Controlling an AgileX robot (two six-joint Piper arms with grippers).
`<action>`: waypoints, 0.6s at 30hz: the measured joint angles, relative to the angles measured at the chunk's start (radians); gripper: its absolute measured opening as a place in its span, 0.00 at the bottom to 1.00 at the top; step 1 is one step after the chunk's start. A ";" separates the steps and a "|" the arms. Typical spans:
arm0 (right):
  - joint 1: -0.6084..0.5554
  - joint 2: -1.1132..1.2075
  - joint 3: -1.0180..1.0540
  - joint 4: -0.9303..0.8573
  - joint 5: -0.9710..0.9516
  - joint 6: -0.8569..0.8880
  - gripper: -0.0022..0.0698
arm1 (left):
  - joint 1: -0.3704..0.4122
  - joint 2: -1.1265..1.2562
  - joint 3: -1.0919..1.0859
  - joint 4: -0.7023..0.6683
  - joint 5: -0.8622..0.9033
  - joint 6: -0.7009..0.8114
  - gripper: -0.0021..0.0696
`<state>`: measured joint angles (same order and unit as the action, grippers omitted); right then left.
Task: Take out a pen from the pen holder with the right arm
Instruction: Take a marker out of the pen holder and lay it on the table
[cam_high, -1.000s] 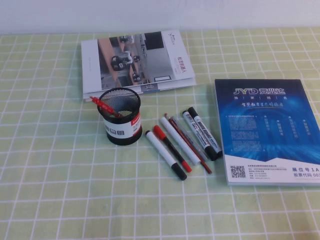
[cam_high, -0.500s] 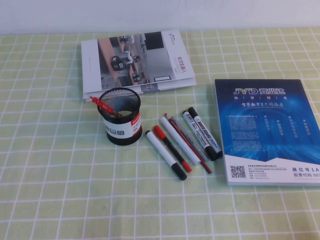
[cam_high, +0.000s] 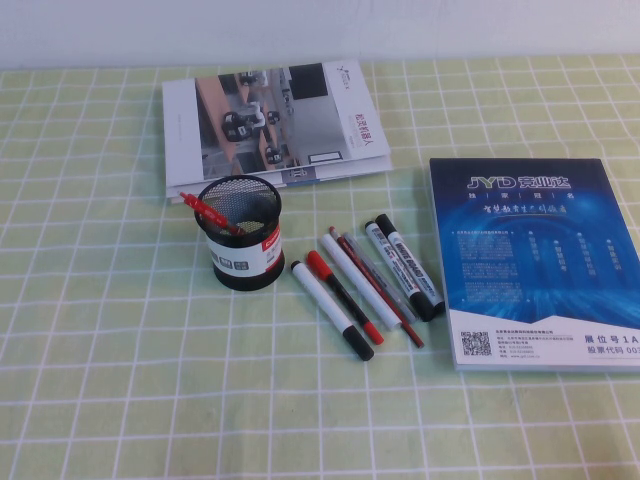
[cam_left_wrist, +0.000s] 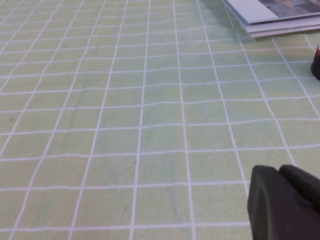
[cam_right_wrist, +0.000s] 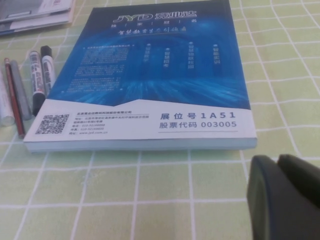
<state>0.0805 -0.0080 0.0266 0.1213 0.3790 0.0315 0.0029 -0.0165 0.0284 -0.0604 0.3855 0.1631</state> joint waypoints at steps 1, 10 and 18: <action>0.000 0.000 0.000 0.007 0.000 0.000 0.01 | 0.000 0.000 0.000 0.000 0.000 0.000 0.02; 0.000 0.000 0.000 0.162 -0.092 0.000 0.01 | 0.000 0.000 0.000 0.000 0.000 0.000 0.02; 0.000 0.000 0.000 0.444 -0.271 0.000 0.01 | 0.000 0.000 0.000 0.000 0.000 0.000 0.02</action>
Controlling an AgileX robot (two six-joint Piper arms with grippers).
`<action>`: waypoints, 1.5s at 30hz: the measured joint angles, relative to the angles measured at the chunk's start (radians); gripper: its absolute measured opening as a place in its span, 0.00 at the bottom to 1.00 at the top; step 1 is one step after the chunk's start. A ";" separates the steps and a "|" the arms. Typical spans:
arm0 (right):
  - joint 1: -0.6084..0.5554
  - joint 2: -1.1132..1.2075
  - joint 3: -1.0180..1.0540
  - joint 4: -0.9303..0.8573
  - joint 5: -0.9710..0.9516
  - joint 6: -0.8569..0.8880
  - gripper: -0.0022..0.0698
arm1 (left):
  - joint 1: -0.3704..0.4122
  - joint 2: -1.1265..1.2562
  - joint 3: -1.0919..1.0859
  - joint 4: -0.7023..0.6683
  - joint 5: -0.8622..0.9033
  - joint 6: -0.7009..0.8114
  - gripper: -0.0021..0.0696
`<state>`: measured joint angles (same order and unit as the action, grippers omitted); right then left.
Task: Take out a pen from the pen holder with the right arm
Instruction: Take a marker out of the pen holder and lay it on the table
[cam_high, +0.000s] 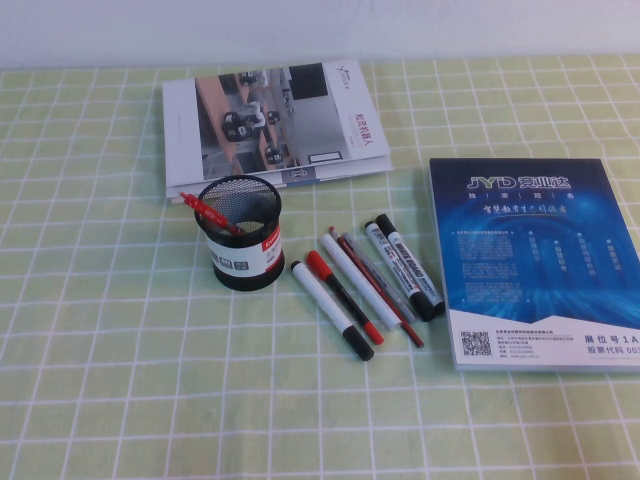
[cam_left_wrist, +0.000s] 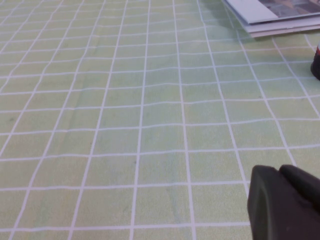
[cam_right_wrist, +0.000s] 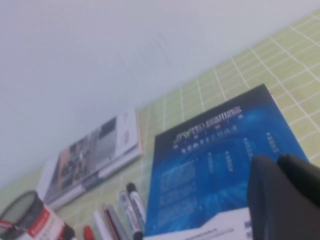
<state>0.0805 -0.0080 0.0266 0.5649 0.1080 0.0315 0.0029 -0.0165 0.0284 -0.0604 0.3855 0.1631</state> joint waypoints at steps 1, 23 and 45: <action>0.000 0.000 0.000 0.020 -0.007 0.000 0.01 | 0.000 0.000 0.000 0.000 0.000 0.000 0.02; 0.000 0.291 -0.258 -0.065 0.317 0.000 0.01 | 0.000 0.000 0.000 0.000 0.000 0.000 0.02; 0.324 1.067 -0.722 -0.211 0.333 -0.129 0.01 | 0.000 0.000 0.000 0.000 0.000 0.000 0.02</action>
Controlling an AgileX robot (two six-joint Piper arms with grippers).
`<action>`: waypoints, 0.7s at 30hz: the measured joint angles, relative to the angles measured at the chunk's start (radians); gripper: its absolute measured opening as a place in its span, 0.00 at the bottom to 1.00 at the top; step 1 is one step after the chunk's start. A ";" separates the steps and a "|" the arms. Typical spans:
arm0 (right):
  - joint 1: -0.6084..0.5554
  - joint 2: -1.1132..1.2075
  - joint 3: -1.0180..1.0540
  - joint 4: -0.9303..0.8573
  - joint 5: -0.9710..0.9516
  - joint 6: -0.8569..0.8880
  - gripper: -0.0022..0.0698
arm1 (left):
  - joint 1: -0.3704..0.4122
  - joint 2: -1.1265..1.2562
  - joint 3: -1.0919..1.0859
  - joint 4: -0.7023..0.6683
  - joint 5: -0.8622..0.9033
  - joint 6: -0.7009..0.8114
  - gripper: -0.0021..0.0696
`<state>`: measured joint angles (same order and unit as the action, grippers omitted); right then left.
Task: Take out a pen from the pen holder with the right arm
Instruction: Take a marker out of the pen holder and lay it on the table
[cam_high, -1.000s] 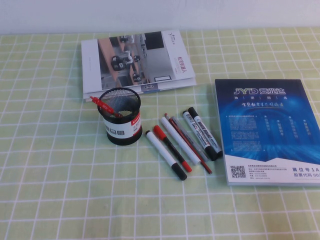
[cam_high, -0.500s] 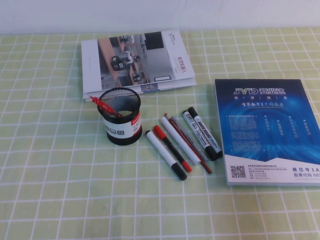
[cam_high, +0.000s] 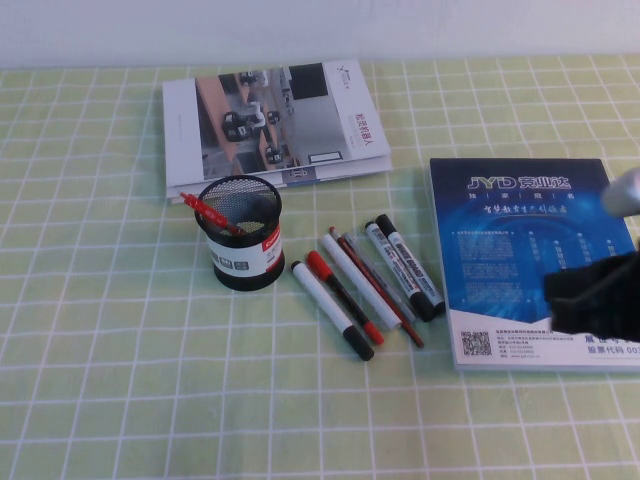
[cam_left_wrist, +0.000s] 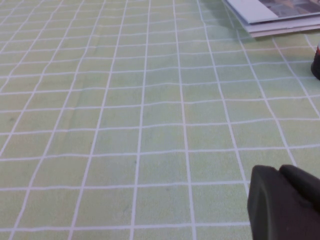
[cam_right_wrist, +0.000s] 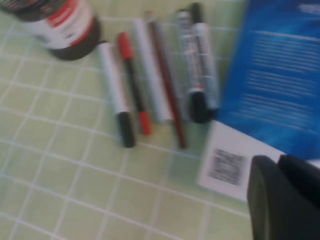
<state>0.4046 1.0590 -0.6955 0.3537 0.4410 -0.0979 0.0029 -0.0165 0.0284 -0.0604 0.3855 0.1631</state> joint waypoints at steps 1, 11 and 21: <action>0.033 0.034 -0.022 -0.007 -0.015 0.000 0.01 | 0.000 0.000 0.000 0.000 0.000 0.000 0.02; 0.344 0.387 -0.263 -0.119 -0.163 -0.002 0.02 | 0.000 0.000 0.000 0.000 0.000 0.000 0.02; 0.477 0.552 -0.343 -0.222 -0.497 -0.004 0.30 | 0.000 0.000 0.000 0.000 0.000 0.000 0.02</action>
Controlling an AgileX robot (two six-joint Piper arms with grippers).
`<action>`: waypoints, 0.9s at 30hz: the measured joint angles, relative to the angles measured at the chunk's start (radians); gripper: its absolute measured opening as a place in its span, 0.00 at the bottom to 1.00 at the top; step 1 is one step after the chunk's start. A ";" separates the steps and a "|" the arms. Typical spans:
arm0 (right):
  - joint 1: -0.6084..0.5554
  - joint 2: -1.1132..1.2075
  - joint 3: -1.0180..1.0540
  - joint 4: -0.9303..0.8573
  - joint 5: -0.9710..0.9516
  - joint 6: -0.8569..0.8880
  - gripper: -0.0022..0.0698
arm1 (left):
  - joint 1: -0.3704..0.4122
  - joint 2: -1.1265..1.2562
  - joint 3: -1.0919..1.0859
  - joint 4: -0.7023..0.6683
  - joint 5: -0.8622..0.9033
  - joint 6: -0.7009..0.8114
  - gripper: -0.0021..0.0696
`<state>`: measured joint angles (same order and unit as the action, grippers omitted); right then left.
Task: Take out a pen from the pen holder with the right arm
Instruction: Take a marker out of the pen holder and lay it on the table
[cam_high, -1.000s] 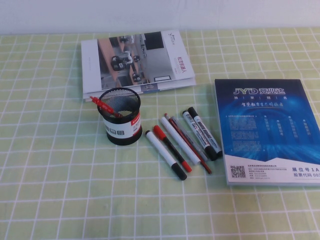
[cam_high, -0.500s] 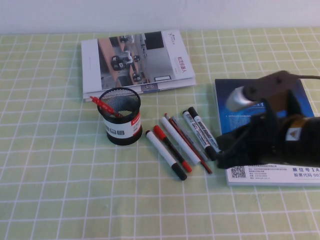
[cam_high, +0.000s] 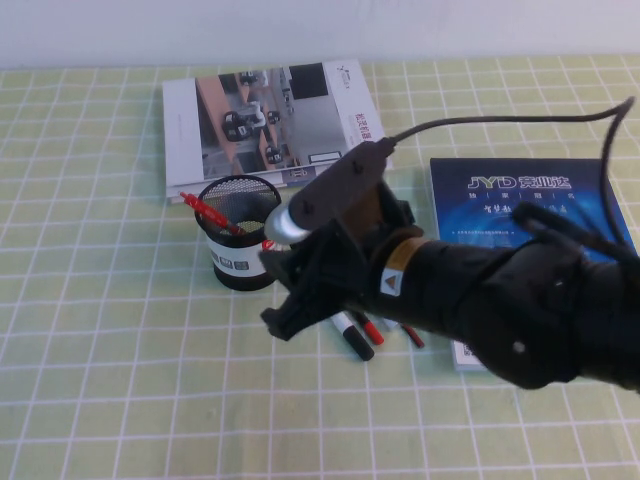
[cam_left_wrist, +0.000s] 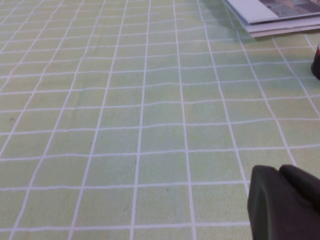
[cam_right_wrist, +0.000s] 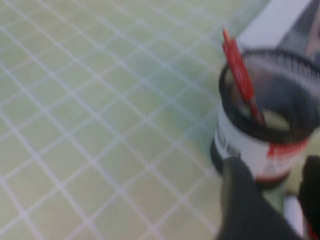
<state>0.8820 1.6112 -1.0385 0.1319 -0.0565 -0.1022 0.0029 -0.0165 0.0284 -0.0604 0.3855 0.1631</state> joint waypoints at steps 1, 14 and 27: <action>0.004 0.013 -0.002 -0.015 -0.044 0.000 0.36 | 0.000 0.000 0.000 0.000 0.000 0.000 0.02; 0.009 0.204 -0.070 -0.160 -0.403 0.000 0.56 | 0.000 0.000 0.000 0.000 0.000 0.000 0.02; 0.009 0.380 -0.306 -0.248 -0.286 0.000 0.57 | 0.000 0.000 0.000 0.000 0.000 0.000 0.02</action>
<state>0.8908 1.9916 -1.3443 -0.1165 -0.3421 -0.1022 0.0029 -0.0165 0.0284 -0.0604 0.3855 0.1631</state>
